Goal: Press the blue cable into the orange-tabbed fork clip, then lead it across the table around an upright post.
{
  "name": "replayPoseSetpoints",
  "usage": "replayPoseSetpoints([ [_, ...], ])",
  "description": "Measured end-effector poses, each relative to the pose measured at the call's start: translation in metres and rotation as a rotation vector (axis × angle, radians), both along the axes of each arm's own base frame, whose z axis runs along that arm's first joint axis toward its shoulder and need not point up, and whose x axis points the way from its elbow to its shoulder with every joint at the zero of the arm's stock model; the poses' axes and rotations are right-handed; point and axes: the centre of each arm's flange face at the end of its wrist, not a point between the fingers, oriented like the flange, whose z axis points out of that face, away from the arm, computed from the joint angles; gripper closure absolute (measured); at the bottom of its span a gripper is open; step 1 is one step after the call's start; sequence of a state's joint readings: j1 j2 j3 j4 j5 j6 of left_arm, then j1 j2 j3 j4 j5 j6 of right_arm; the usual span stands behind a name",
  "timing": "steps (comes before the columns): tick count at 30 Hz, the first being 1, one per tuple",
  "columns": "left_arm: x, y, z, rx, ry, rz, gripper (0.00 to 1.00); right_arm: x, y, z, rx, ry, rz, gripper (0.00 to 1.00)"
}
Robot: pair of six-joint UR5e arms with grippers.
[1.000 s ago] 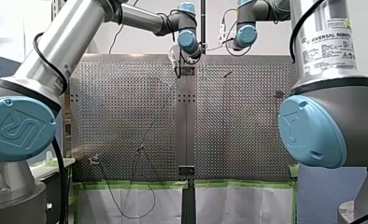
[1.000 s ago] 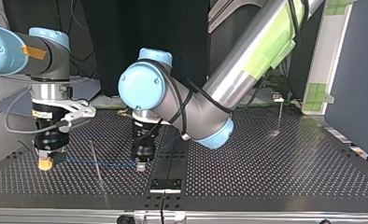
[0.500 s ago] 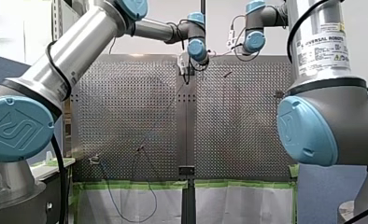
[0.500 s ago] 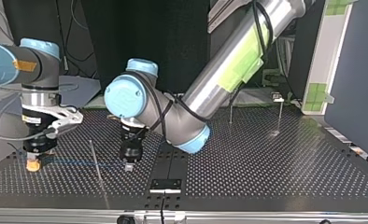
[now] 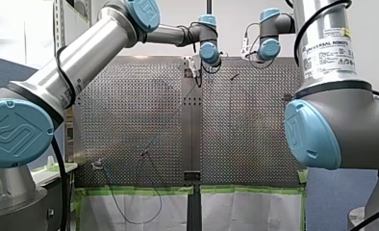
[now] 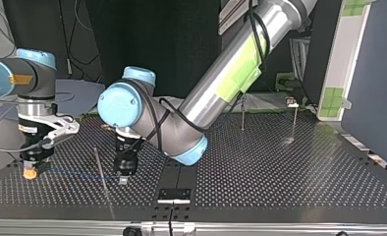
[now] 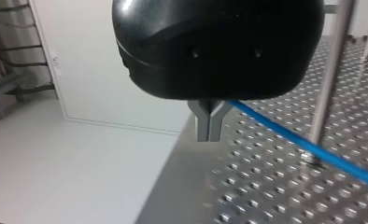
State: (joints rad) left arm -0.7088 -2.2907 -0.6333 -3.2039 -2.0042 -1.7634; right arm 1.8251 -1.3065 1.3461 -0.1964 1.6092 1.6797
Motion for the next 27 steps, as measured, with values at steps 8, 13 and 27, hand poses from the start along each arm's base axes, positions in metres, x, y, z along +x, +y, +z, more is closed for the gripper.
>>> replayPoseSetpoints([
  [8, 0.007, -0.008, 0.013, -0.031, -0.038, -0.001, 1.00, -0.015, -0.011, 0.000, -0.008, 0.001, -0.012, 1.00],
  [13, 0.014, -0.011, 0.002, -0.025, -0.032, 0.003, 1.00, -0.025, -0.018, 0.007, -0.024, -0.005, -0.019, 1.00],
  [27, 0.027, -0.012, -0.035, 0.014, 0.006, -0.017, 1.00, -0.040, -0.042, 0.000, -0.034, -0.021, -0.003, 1.00],
])
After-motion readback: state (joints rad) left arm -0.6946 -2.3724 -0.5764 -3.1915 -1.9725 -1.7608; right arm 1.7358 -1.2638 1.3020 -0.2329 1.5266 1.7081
